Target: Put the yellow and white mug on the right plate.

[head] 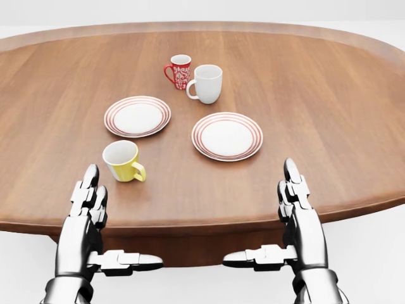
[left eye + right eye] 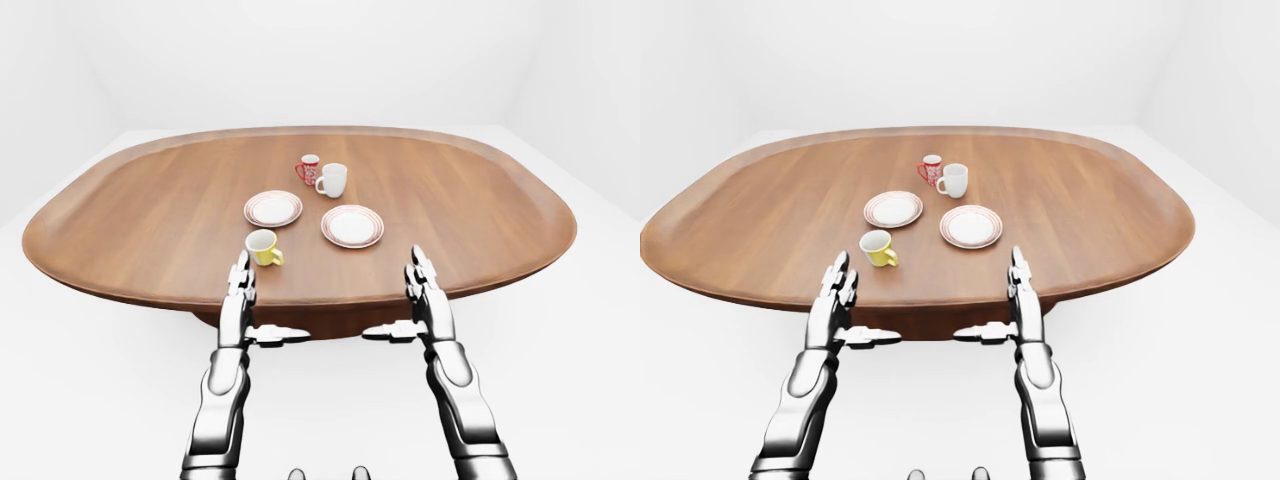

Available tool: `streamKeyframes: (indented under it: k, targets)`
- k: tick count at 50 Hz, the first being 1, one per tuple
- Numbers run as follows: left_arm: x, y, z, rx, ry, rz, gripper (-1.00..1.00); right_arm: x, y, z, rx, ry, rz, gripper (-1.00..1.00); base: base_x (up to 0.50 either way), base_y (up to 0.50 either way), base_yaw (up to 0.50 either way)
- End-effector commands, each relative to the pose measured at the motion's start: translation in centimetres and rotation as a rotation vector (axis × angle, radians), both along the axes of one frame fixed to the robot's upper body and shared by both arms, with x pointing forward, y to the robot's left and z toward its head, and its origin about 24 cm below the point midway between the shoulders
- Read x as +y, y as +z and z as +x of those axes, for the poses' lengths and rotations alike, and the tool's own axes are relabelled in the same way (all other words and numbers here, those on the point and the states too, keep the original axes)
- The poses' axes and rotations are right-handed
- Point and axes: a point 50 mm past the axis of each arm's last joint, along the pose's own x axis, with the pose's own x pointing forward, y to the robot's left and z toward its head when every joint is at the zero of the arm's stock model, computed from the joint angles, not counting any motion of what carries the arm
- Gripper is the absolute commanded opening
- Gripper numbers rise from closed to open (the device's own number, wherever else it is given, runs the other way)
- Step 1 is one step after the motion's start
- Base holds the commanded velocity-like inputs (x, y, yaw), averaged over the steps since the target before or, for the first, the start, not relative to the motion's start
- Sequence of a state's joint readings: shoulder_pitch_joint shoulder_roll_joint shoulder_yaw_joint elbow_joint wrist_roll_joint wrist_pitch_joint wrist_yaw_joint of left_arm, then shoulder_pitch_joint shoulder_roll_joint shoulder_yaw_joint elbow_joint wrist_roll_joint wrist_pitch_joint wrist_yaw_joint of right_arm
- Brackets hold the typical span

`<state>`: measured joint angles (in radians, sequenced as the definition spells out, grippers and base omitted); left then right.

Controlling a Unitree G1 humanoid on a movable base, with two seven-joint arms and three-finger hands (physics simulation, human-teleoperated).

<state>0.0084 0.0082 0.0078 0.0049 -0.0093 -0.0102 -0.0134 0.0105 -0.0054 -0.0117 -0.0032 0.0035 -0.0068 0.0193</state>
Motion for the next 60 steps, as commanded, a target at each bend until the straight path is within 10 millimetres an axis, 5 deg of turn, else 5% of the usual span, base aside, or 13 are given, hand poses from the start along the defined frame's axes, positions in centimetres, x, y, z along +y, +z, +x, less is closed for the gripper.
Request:
streamKeyframes:
  k: [1,11,26,36,60]
  targets:
    - [0.8,0.6,0.0,-0.003,-0.002,0.004,1.00,-0.8,0.3,0.2,0.009,-0.019,0.003,1.00,0.00,0.00,0.00]
    - [0.8,2.2,-0.3,-0.036,-0.007,0.008,1.00,-0.7,1.1,0.0,0.010,-0.023,-0.008,1.00,0.00,0.00,0.00]
    - [1.0,8.6,-2.0,-0.316,-0.028,0.008,1.00,-0.6,7.9,-1.4,-0.284,-0.010,0.001,1.00,0.00,0.00,0.00]
    - [1.0,8.4,-2.0,-0.306,-0.032,0.014,1.00,-0.9,8.6,-1.5,-0.320,-0.011,0.019,1.00,0.00,0.00,0.00]
    - [1.0,8.5,-2.0,-0.311,-0.035,0.016,1.00,-0.5,8.4,-1.4,-0.309,0.025,-0.033,1.00,0.00,0.00,0.46]
